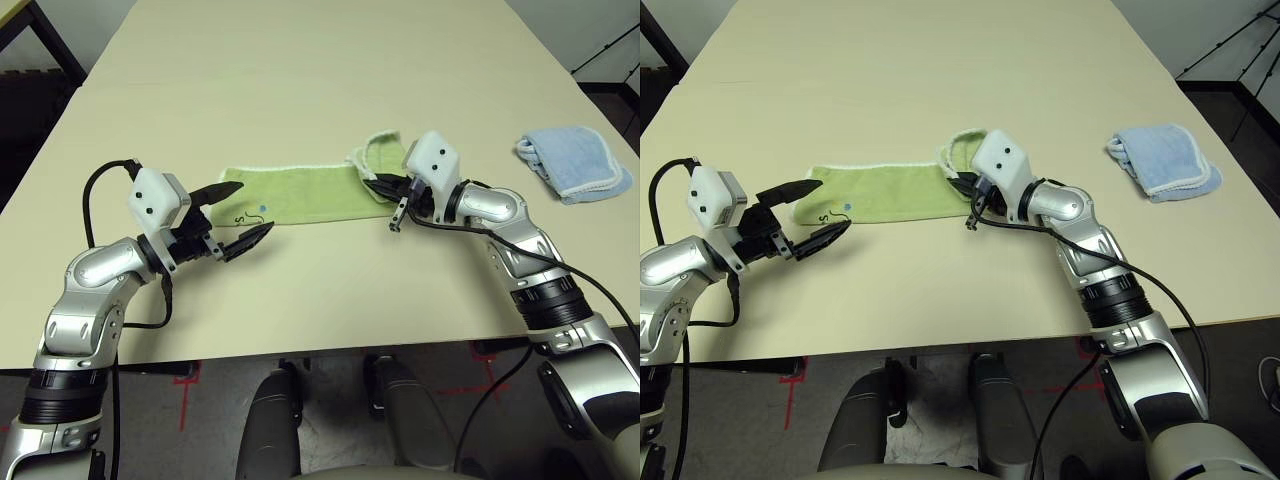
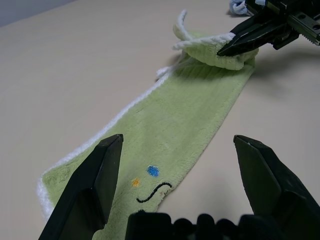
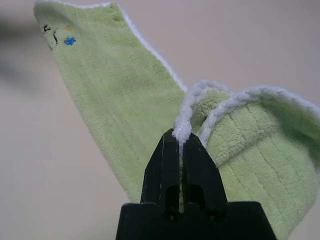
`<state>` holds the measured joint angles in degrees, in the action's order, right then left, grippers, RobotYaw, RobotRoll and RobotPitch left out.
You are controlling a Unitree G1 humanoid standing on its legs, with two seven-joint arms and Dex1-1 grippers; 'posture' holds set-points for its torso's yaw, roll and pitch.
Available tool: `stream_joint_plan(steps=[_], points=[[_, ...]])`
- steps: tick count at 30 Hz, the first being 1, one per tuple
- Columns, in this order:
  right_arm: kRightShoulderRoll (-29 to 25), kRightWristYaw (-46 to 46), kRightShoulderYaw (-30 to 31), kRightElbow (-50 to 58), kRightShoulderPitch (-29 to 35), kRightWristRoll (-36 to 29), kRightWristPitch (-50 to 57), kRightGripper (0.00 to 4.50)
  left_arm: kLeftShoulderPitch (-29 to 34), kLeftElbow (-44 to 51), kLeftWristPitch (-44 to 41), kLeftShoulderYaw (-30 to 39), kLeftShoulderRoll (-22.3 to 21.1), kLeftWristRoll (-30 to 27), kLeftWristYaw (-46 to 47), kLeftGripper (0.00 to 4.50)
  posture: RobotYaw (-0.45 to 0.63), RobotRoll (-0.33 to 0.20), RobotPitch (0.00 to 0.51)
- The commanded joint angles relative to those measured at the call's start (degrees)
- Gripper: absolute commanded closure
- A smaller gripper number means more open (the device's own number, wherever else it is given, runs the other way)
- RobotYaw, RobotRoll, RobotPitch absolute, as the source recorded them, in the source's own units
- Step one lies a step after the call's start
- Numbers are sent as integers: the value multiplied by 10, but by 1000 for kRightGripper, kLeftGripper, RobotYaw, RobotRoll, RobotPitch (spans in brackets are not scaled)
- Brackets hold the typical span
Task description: Fold the towel and set it aside.
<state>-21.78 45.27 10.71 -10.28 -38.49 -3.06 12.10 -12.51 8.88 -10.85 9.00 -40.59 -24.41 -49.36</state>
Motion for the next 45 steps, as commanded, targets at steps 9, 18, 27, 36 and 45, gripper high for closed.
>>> stream_joint_plan(steps=[9, 18, 27, 36, 45], points=[[22, 6, 12, 7, 5, -3, 36, 4479, 13, 13, 5, 0, 2, 8, 2, 0, -81, 0, 186], [48, -3, 15, -6, 2, -1, 45, 4479, 17, 18, 2, 2, -1, 8, 3, 0, -70, 0, 185], [58, -4, 25, -13, 6, 1, 47, 4479, 18, 22, -1, 4, -5, 7, 2, 0, -62, 0, 185], [61, 11, 15, 10, 10, -31, 63, 1820, 17, 21, -2, 5, -8, 7, 0, 0, -64, 0, 181], [71, 3, -43, 40, -18, -110, 110, 28, 11, 16, -2, 4, -9, 8, -1, 0, -67, 0, 180]])
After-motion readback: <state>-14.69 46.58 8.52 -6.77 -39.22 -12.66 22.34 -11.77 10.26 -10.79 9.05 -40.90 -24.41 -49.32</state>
